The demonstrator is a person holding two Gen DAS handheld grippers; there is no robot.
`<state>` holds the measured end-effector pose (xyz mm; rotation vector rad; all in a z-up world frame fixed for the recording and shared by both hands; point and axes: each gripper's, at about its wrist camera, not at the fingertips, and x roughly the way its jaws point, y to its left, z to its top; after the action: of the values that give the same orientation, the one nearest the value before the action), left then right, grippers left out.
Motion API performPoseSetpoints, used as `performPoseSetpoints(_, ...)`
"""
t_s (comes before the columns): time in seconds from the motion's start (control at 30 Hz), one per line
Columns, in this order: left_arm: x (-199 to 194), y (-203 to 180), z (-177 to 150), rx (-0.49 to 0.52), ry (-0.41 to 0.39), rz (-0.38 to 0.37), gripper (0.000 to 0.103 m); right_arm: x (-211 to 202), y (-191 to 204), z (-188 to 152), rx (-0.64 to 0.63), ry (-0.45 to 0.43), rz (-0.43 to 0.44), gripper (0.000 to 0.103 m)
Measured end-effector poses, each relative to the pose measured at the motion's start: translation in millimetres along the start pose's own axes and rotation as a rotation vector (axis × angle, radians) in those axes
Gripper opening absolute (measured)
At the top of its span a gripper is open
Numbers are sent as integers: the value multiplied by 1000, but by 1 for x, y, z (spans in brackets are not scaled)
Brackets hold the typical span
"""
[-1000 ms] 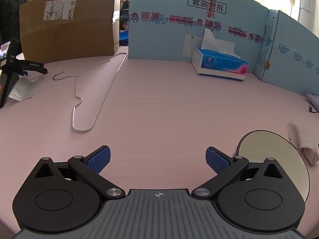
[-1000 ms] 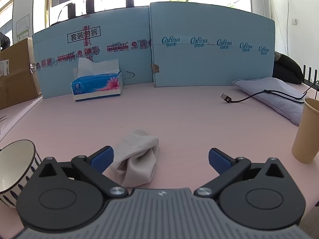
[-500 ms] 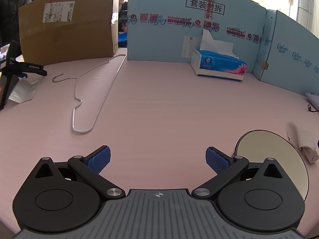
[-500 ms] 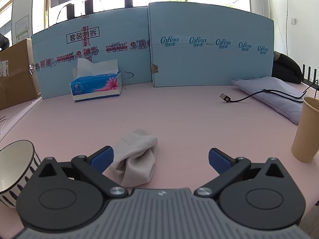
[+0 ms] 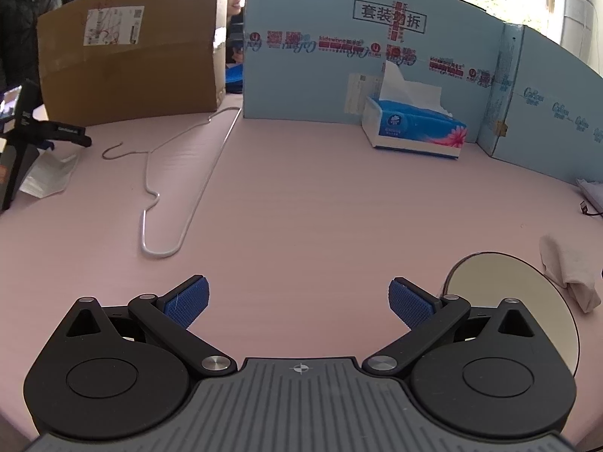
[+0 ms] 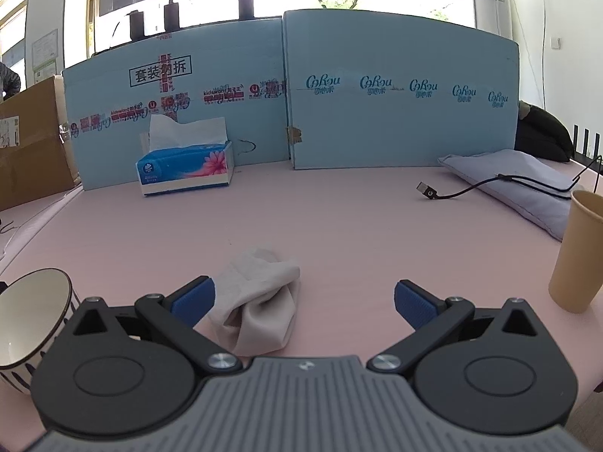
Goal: Clean bowl
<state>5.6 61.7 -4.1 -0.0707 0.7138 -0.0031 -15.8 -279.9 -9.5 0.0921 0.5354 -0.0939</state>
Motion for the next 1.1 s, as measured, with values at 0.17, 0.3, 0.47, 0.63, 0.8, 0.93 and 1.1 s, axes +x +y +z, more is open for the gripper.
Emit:
performPoseSetpoints(0.17,-3,0,1,0,-5,3,103,-1,0,-2,9,1,9,103)
performPoseSetpoints(0.3,-7,-1,2,0,-18,-2,103,-2,1,-2,6,-4,9,103)
performPoseSetpoints(0.47,-11,-5,2,5,-20,12,103,-7,-2,-2,12,-12,18,103)
performPoseSetpoints(0.63,-14,-6,1,4,-21,9,103,-9,-4,-1,11,-14,21,103)
performPoseSetpoints(0.8,-13,-5,1,1,-20,5,103,-8,-4,-2,9,-7,21,103)
performPoseSetpoints(0.93,-11,-3,2,-2,-21,4,103,-5,-3,-2,9,0,20,103)
performPoseSetpoints(1.1,-9,0,3,-16,-33,3,103,-1,-3,-2,1,8,17,103)
